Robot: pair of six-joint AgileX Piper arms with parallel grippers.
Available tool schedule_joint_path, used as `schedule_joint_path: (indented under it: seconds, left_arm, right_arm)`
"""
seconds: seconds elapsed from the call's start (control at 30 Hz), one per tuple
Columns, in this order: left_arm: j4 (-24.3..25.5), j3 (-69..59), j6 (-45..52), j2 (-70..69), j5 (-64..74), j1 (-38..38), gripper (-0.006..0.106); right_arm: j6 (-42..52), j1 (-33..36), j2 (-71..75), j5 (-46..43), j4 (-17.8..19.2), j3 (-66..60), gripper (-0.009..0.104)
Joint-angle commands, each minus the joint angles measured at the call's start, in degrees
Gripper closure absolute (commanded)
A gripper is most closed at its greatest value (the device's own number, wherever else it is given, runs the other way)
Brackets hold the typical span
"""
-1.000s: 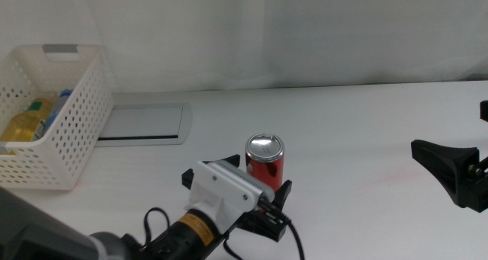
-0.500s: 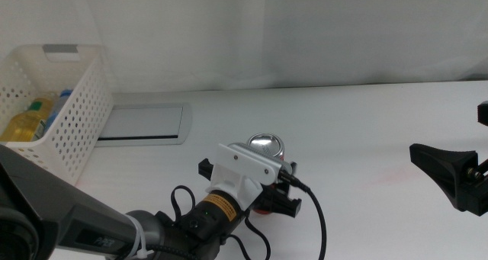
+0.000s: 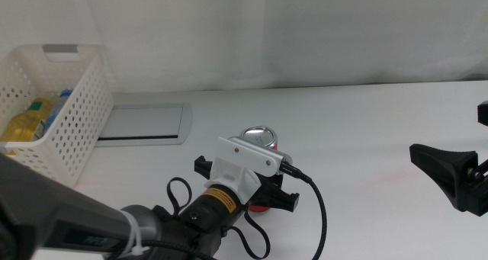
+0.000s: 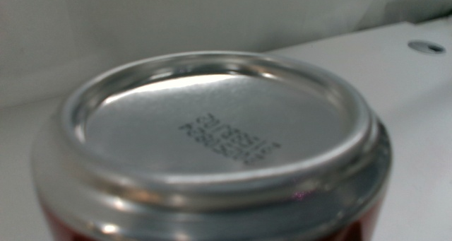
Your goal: Use arms to grab the bottles and put them into the dustbin to the left of the table.
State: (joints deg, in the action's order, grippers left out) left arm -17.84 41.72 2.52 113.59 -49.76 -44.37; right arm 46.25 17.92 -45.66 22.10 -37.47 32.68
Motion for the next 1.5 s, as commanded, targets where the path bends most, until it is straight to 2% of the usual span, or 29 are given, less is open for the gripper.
schedule_joint_path:
  seconds: [0.0,0.3,0.57,0.73,0.97,1.17,1.3,1.47]
  left_arm:
    - [-0.9,0.1,2.6,-3.6,0.7,-0.1,0.103]
    - [-1.1,0.1,8.0,-19.7,12.5,7.1,0.103]
    - [-1.1,8.9,19.3,-37.0,38.3,20.0,0.103]
    - [-0.6,16.4,21.1,-40.7,51.9,29.2,0.103]
    - [-0.5,24.3,21.1,-40.2,66.8,46.2,0.103]
    - [-0.5,28.1,21.1,-36.3,74.3,56.7,0.103]
    - [0.0,32.6,21.1,-30.2,78.6,61.1,0.103]
    - [0.9,36.8,21.1,-22.5,79.6,61.6,0.103]
  right_arm:
    - [0.2,-0.3,0.2,0.2,0.5,-0.4,-0.004]
    - [0.2,-0.3,0.2,0.2,0.5,-0.4,-0.004]
    - [0.2,-0.3,0.2,-0.2,0.5,-0.4,-0.004]
    - [0.2,-0.3,0.2,-0.5,0.0,-0.4,-0.004]
    - [0.2,-0.3,0.2,-0.7,-1.0,-0.4,-0.004]
    - [0.2,-0.3,0.2,-0.5,-1.2,-0.4,-0.004]
    - [0.2,-0.3,0.2,-0.3,-1.2,-0.4,-0.004]
    - [0.2,-0.3,0.2,-0.1,-1.2,-0.4,-0.004]
